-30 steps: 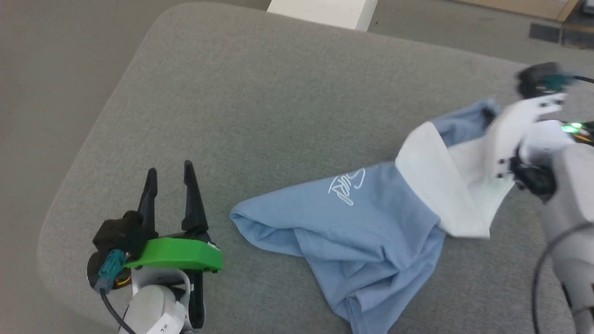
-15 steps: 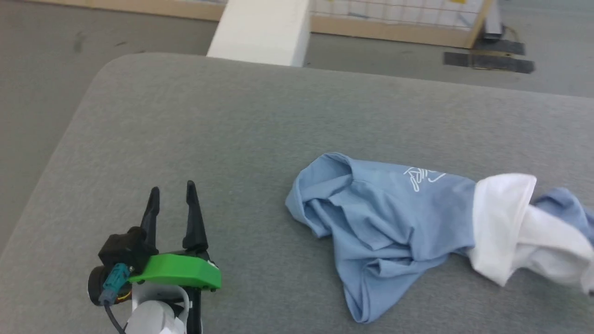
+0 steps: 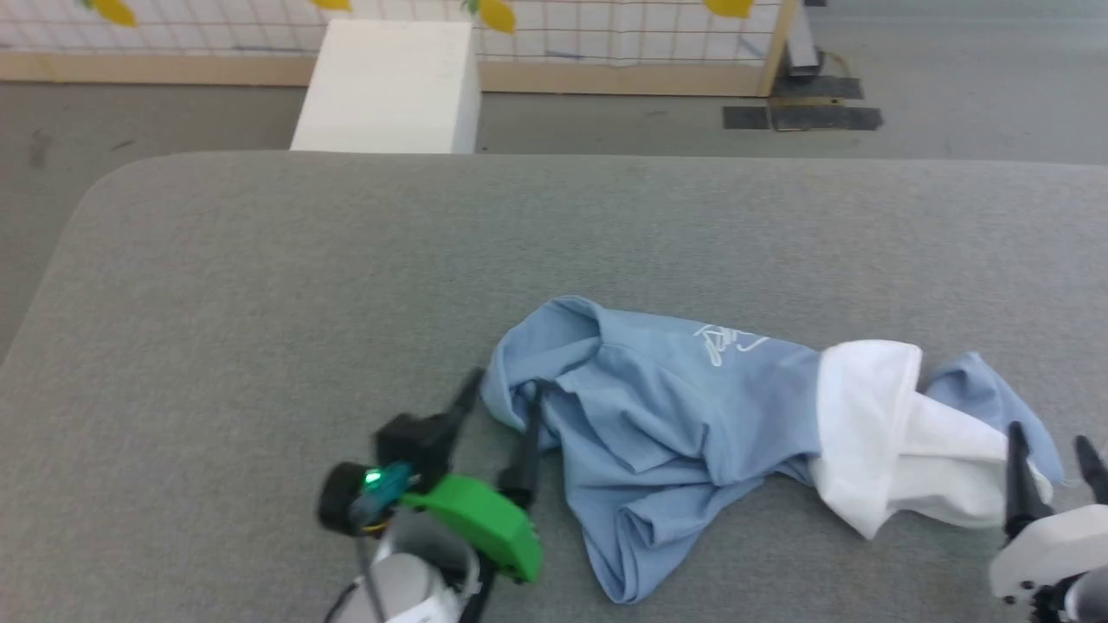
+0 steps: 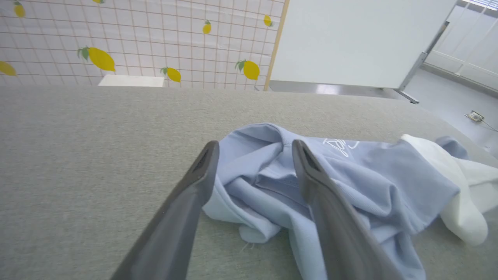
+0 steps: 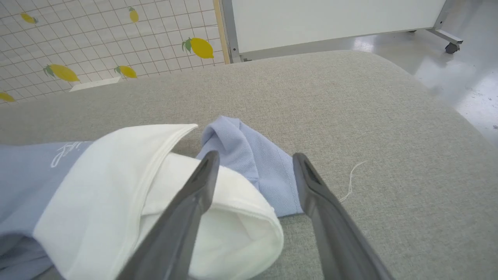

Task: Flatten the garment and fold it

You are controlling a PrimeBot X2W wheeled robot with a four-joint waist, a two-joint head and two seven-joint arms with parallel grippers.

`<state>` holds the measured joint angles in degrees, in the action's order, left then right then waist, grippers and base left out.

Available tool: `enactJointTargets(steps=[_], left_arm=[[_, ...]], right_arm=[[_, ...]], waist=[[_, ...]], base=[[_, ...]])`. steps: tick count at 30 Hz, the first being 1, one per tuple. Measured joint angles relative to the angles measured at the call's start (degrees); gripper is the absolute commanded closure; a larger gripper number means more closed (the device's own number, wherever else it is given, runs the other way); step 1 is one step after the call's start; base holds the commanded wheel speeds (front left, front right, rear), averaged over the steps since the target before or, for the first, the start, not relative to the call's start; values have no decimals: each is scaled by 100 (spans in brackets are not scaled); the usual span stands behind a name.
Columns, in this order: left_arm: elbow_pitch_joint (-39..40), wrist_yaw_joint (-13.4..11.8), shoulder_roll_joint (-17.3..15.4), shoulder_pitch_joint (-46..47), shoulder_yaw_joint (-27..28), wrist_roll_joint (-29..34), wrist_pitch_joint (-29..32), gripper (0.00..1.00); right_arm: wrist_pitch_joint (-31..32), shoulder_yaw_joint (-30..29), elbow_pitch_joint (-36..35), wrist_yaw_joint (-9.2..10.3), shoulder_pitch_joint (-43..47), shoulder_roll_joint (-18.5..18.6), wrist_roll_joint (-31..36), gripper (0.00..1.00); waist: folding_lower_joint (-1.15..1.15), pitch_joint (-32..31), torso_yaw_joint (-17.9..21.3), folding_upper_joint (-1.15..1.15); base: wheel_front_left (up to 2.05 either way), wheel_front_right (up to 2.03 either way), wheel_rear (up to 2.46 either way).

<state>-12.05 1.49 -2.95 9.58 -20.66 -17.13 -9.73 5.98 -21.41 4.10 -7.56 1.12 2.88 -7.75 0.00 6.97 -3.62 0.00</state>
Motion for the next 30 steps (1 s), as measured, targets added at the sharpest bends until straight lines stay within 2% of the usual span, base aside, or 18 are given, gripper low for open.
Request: enactJointTargets(steps=[3, 9, 13, 15, 16, 17, 18, 21, 26, 30], left_arm=[[-165, -8, 8, 205, -401, -321, 672, 0], [-359, -415, 16, 505, -693, -742, 2130, 0], [-345, -715, 11, 628, -670, -750, 2691, 0], [-316, -735, -10, 675, -669, -756, 2792, 0], [-282, -692, -12, 704, -672, -801, 2822, 17], [-234, -623, -11, 732, -679, -887, 2824, 64], [-211, -575, -10, 759, -690, -935, 2824, 100], [-99, -455, -9, 810, -692, -1018, 2698, 100], [441, -417, -55, 695, -385, -1302, 2294, 100], [1191, -660, -382, 196, 169, -1473, 2167, 100]], right_arm=[[-159, 293, 86, 0, 16, -1, -71, 0], [-249, 563, 154, 0, 13, 0, -123, 0], [-245, 641, 144, 0, 13, 0, -171, 0], [-241, 675, 138, 0, 13, 1, -219, 0], [-242, 687, 141, 0, 13, 0, -252, 0], [-248, 701, 144, 0, 11, 1, -261, 0], [-253, 710, 148, 0, 9, 1, -274, 0], [-309, 737, 180, 0, -2, 1, -346, 0], [-411, 715, 175, 0, -23, 0, -404, 0], [-471, 668, 174, 0, -69, -1, -434, 0]], waist=[[0, -28, 160, 0], [0, -50, 497, 0], [0, -29, 689, 0], [0, -6, 741, 0], [0, 16, 761, 0], [0, 40, 775, 0], [0, 59, 781, 0], [0, 98, 753, 0], [0, 92, 583, 0], [0, 73, 404, 0]], base=[[0, 0, 0], [0, 0, 0], [0, 0, 0], [0, 0, 0], [0, 0, 0], [0, 0, 0], [0, 0, 0], [0, 0, 0], [0, 0, 0], [0, 0, 0]])
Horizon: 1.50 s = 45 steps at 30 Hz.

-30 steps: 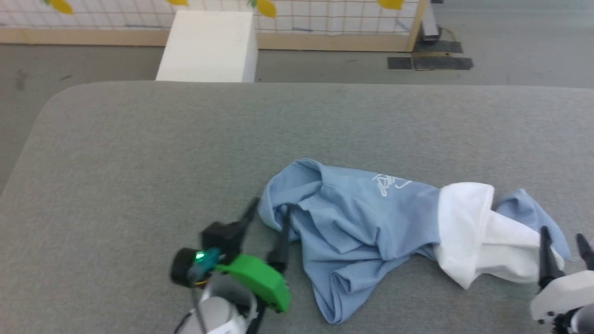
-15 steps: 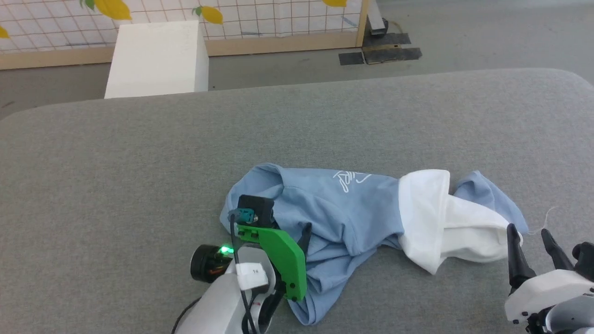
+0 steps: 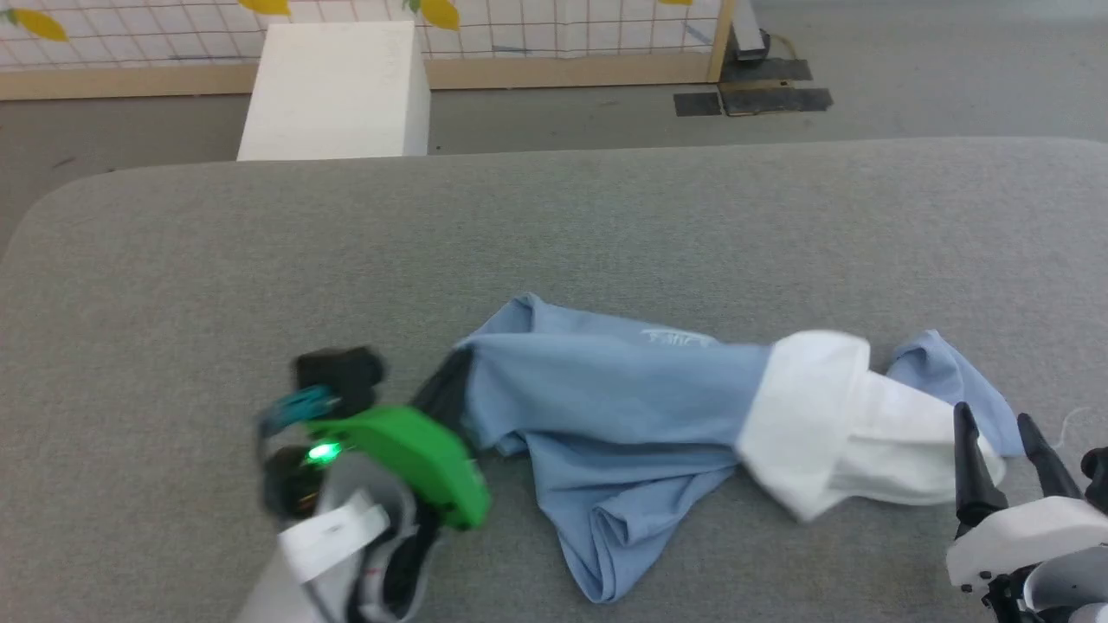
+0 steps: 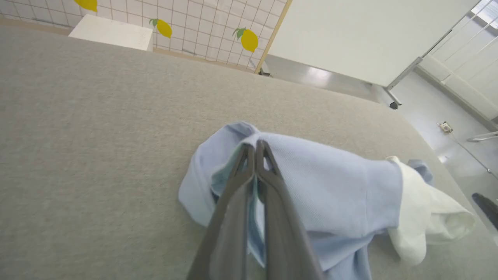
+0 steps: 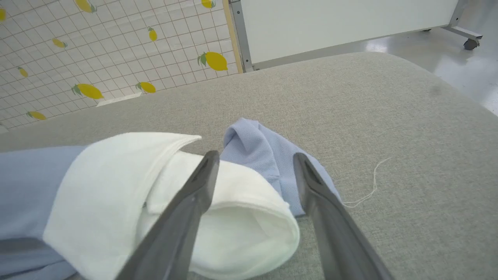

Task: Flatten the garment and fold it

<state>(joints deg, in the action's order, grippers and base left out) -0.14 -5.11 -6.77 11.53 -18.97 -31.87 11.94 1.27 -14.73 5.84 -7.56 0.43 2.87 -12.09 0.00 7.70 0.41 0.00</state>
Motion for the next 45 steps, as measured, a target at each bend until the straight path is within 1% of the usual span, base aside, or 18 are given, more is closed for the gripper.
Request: enactJointTargets(steps=[2, 5, 8, 11, 15, 16, 17, 18, 22, 25, 27, 30, 32, 34, 38, 42, 45], left_arm=[[331, -192, -261, -325, 280, -34, 22, 100], [705, -525, -686, -866, 747, -88, 229, 100], [828, -737, -884, -1248, 1090, -192, 319, 100], [619, -864, -1071, -1400, 1303, -148, 303, 100], [65, -845, -1065, -1378, 1285, -148, 124, 100], [-67, -839, -1028, -1361, 1273, -135, 27, 87], [-227, -823, -987, -1327, 1259, -113, -96, 51], [-374, -822, -940, -1285, 1249, -92, -212, 0], [-709, -843, -862, -1178, 1237, 169, -747, 0], [-828, -972, -846, -1193, 1256, 313, -1095, 0], [-822, -1016, -811, -1243, 1265, 323, -1215, 0], [-701, -1005, -800, -1404, 1229, 326, -1256, 0], [-612, -935, -804, -1495, 1115, 326, -1162, 0], [-547, -853, -801, -1554, 978, 318, -944, 0], [-614, -824, -748, -1563, 814, 193, -500, 0], [-940, -920, -714, -1484, 780, 99, -85, 0], [-1099, -1023, -654, -1299, 809, 64, 49, 0]], right_arm=[[-30, -42, -1, 0, -29, 2, 0, 0], [-29, -73, -13, 0, -38, 1, 3, 0], [-19, -89, -33, 0, -39, 2, 15, 0], [44, -73, -30, 0, -40, 1, 21, 0], [107, -51, -14, 0, -41, 0, 20, 0], [111, -47, -12, 0, -41, 0, 20, 0], [124, -44, -13, 0, -41, 0, 20, 0], [124, -42, -13, 0, -41, 0, 20, 0], [149, -56, -27, 0, -41, 0, 55, 0], [175, -73, -67, 0, -40, 0, 75, 0], [185, -82, -99, 0, -40, 0, 79, 0], [225, -79, -145, 0, -35, 1, 79, 0], [227, -78, -188, 0, -31, 0, 79, 0], [264, -70, -248, 0, -26, 0, 78, 0], [278, -43, -281, 0, -17, 0, 78, 0], [285, 42, -326, 0, -5, 1, 75, 0], [320, 121, -337, 0, -3, -1, 69, 0]], waist=[[0, -11, -88, 0], [0, -25, -239, 0], [0, -24, -363, 0], [0, -5, -452, 0], [0, 43, -510, 0], [0, 50, -518, 0], [0, 58, -527, 0], [0, 65, -535, 0], [0, 70, -568, 0], [0, 65, -603, 0], [0, 54, -630, 0], [0, 31, -676, 0], [0, 20, -711, 0], [0, 8, -748, 0], [0, -4, -775, 0], [0, 3, -716, 0], [0, 18, -636, 0]], base=[[0, 0, 0], [0, 0, 0], [0, 0, 0], [0, 0, 0], [0, 0, 0], [0, 0, 0], [0, 0, 0], [0, 0, 0], [0, 0, 0], [0, 0, 0], [0, 0, 0], [0, 0, 0], [0, 0, 0], [0, 0, 0], [0, 0, 0], [0, 0, 0], [0, 0, 0]])
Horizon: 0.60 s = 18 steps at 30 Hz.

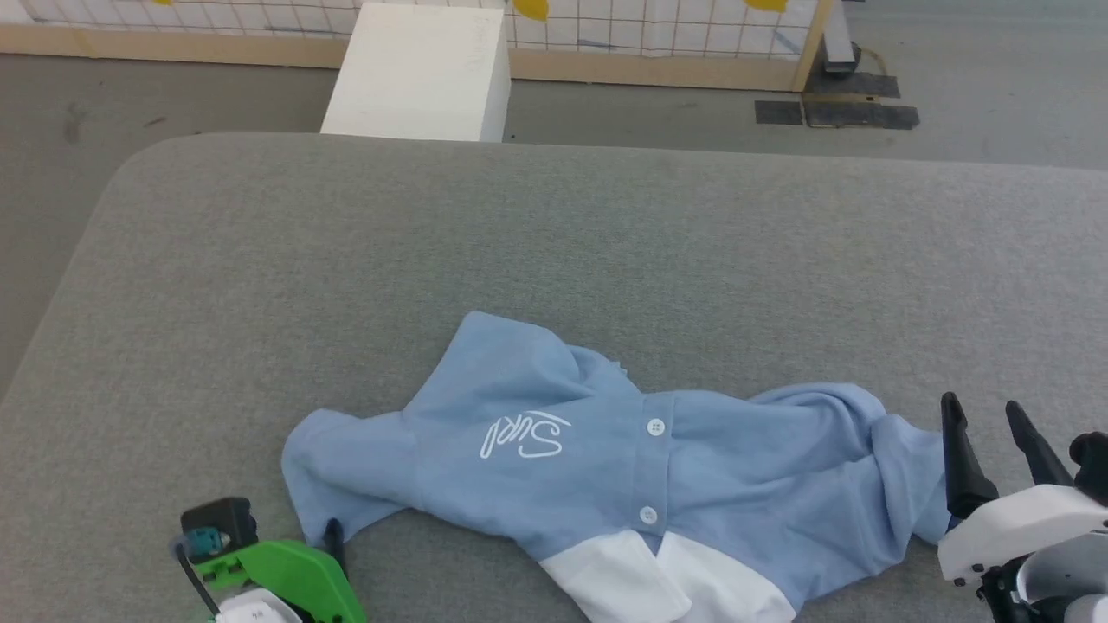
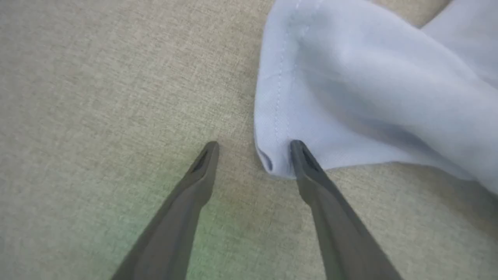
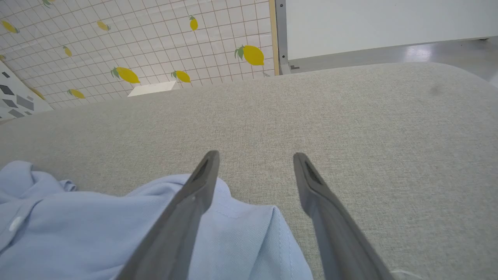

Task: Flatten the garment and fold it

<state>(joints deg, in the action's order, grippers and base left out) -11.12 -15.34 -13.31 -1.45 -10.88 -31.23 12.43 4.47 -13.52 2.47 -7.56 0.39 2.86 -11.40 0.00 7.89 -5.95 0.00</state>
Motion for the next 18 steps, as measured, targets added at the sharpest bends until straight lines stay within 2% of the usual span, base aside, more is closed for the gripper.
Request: enactJointTargets(steps=[2, 3, 4, 8, 11, 14, 16, 18], left_arm=[[-102, -3, 25, 88, 19, -86, 127, 0], [-132, 4, 4, 101, 19, -136, 229, 16], [-132, 46, -63, 105, 10, -261, 448, 100], [19, 227, -143, 76, -38, -414, 767, 100], [170, 210, -160, -51, 59, -412, 557, 100], [336, 34, -176, -188, 257, -328, 174, 100], [430, -127, -272, -267, 497, -268, -104, 100], [472, -181, -391, -308, 678, -252, -286, 100]], right_arm=[[8, 38, 0, 0, 2, 1, -18, 0], [8, 53, 0, 0, 4, 1, -18, 0], [22, 65, -5, 0, 17, 1, -19, 0], [151, 77, -56, 0, 142, 2, -13, 0], [270, 142, -179, 0, 252, 2, 63, 0], [503, 264, -326, 0, 406, 2, 175, 0], [754, 331, -442, 0, 535, 1, 215, 0], [988, 363, -525, 0, 591, 0, 246, 0]], waist=[[0, 8, 71, 0], [0, 10, 108, 0], [0, 13, 172, 0], [0, 4, 273, 0], [0, -7, 284, 0], [0, -11, 258, 0], [0, -14, 239, 0], [0, -5, 235, 0]], base=[[0, 0, 0], [0, 0, 0], [0, 0, 0], [0, 0, 0], [0, 0, 0], [0, 0, 0], [0, 0, 0], [0, 0, 0]])
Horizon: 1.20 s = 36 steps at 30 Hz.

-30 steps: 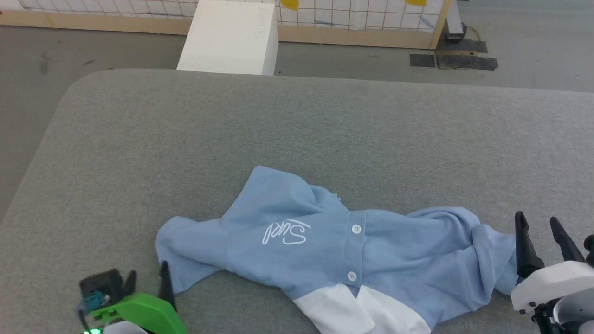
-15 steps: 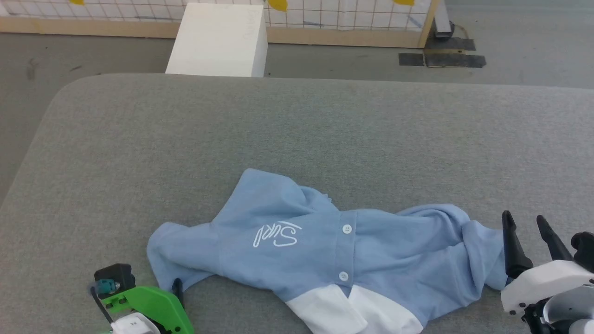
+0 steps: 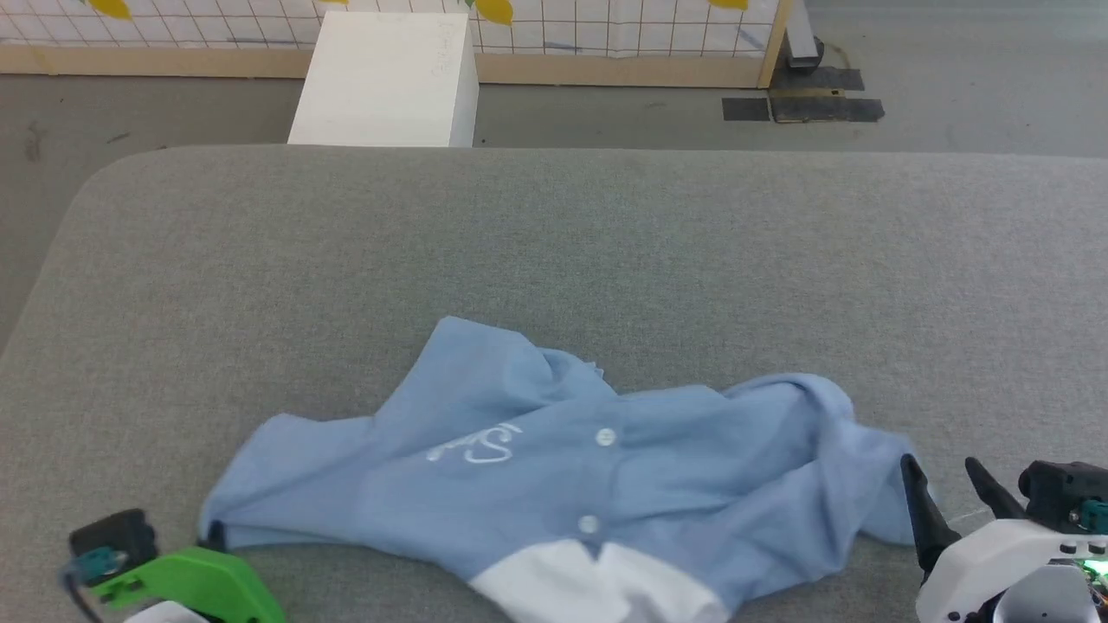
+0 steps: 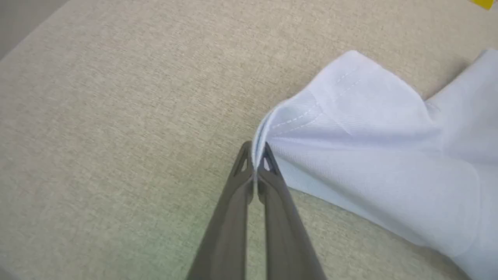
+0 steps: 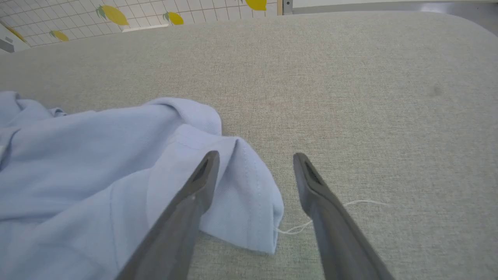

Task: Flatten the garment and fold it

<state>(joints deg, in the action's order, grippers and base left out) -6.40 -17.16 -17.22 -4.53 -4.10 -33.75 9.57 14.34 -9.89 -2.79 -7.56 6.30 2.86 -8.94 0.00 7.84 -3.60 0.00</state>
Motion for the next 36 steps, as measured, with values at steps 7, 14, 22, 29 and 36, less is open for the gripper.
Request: enactJointTargets(steps=[7, 14, 22, 29, 36], left_arm=[[68, -30, -77, -47, 137, -21, -116, 100], [-34, 103, 80, 7, -97, -64, -109, 100], [-135, 156, 77, 24, -159, -81, -109, 100], [97, 435, 14, 63, -152, -215, -140, 100], [1194, 1028, -135, 802, 191, -1051, 52, 100]], right_arm=[[953, 245, 103, 0, -118, 1, 0, 0], [2005, 349, 903, 1, -698, 16, 588, 17], [3127, 589, 756, 1, -876, 35, 616, 100], [3357, 547, 89, 0, -658, 269, 610, 100], [3687, 619, -1048, 0, -1306, 1216, 479, 100]], waist=[[0, 71, 22, 0], [0, 214, -29, 0], [0, 226, -62, 0], [0, 150, -6, 0], [0, 214, 104, 0]], base=[[0, 0, 0], [0, 0, 0], [0, 0, 0], [0, 0, 0], [0, 0, 0]])
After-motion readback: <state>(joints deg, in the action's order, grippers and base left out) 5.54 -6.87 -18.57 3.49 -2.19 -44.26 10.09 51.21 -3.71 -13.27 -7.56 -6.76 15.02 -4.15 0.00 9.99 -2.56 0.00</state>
